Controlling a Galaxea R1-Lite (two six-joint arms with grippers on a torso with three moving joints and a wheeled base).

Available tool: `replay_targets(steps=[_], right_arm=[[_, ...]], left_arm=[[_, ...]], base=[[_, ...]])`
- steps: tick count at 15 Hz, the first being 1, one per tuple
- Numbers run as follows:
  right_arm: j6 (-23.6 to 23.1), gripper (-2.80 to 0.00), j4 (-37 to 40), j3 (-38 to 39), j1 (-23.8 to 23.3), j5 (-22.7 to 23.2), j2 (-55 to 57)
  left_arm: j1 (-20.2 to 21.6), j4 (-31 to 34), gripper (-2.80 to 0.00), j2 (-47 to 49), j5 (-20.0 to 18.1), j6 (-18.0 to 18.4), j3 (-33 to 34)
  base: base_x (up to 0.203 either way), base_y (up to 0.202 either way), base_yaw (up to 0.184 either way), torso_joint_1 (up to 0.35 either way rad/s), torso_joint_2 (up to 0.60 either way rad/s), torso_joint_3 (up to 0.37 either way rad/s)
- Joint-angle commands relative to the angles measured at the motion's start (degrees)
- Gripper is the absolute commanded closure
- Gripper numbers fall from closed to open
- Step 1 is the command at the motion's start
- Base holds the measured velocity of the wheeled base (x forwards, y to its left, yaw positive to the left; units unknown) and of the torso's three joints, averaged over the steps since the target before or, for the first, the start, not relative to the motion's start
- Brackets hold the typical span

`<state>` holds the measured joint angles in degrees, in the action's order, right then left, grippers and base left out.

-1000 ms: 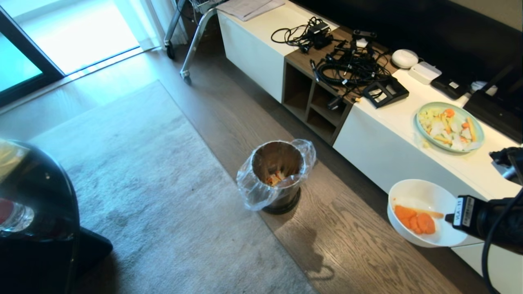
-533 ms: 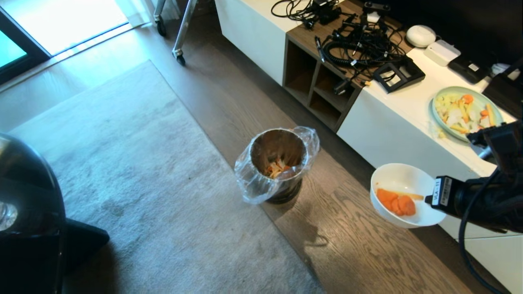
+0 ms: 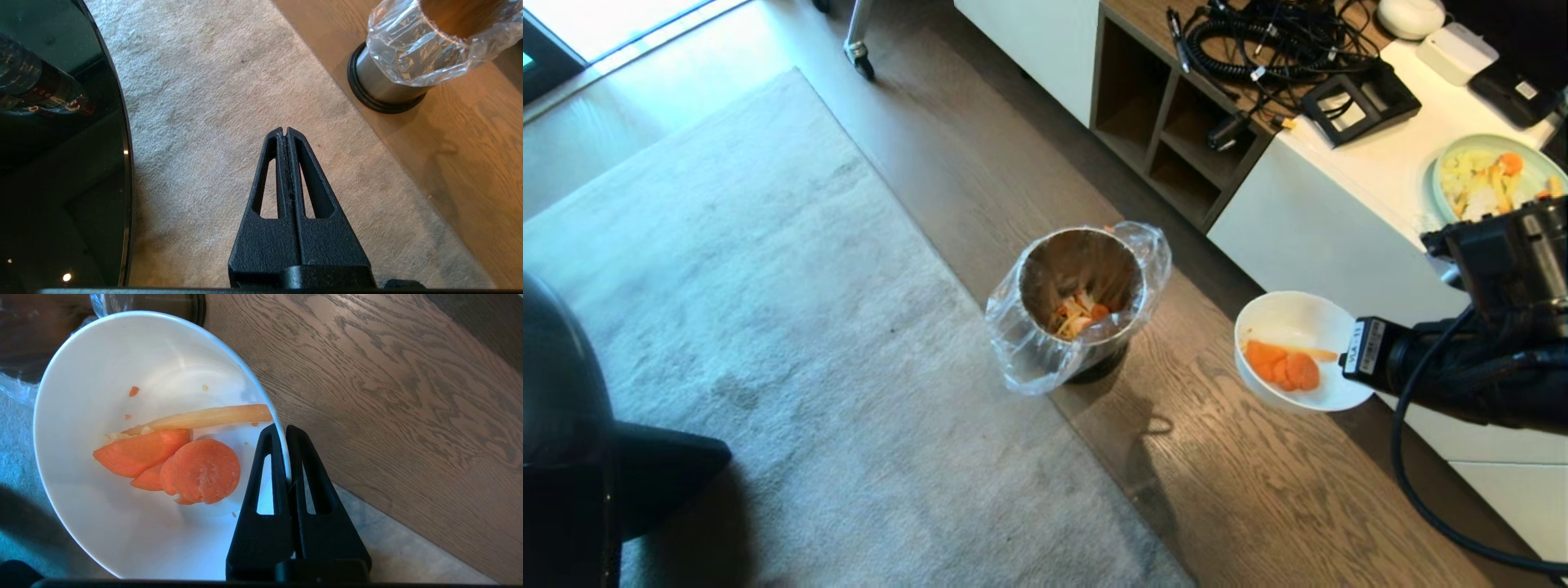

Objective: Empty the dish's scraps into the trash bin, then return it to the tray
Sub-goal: Move the bowl over the trash can

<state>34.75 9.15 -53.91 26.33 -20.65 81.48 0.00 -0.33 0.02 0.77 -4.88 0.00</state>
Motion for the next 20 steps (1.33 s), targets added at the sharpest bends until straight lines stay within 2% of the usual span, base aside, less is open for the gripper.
replay_targets(steps=[1,6,12,16,20], right_arm=[[-0.3,0.00,-0.7,-1.2,1.0,-0.8,0.3],[-2.1,0.00,-2.1,-4.5,1.8,-1.2,1.6],[-5.1,0.00,-3.5,-4.6,1.8,-1.1,1.6],[-9.3,0.00,-5.1,-8.8,2.4,-1.1,2.6],[-15.9,0.00,-5.4,-15.6,3.5,-1.1,6.4]], left_arm=[[0.0,0.0,0.00,0.0,0.0,0.0,0.0],[0.0,0.0,0.00,0.0,0.0,0.0,0.0],[0.0,0.0,0.00,0.0,0.0,0.0,0.0],[0.0,0.0,0.00,0.0,0.0,-0.1,0.0],[0.0,0.0,0.00,0.0,0.0,-0.1,0.0]], base=[[0.000,0.000,0.000,-0.006,0.00,-0.193],[0.000,0.000,0.000,0.003,0.00,-0.196],[0.000,0.000,0.000,0.003,0.00,-0.118],[0.000,0.000,0.000,0.000,0.00,0.000],[0.000,0.000,0.000,0.000,0.00,0.000]])
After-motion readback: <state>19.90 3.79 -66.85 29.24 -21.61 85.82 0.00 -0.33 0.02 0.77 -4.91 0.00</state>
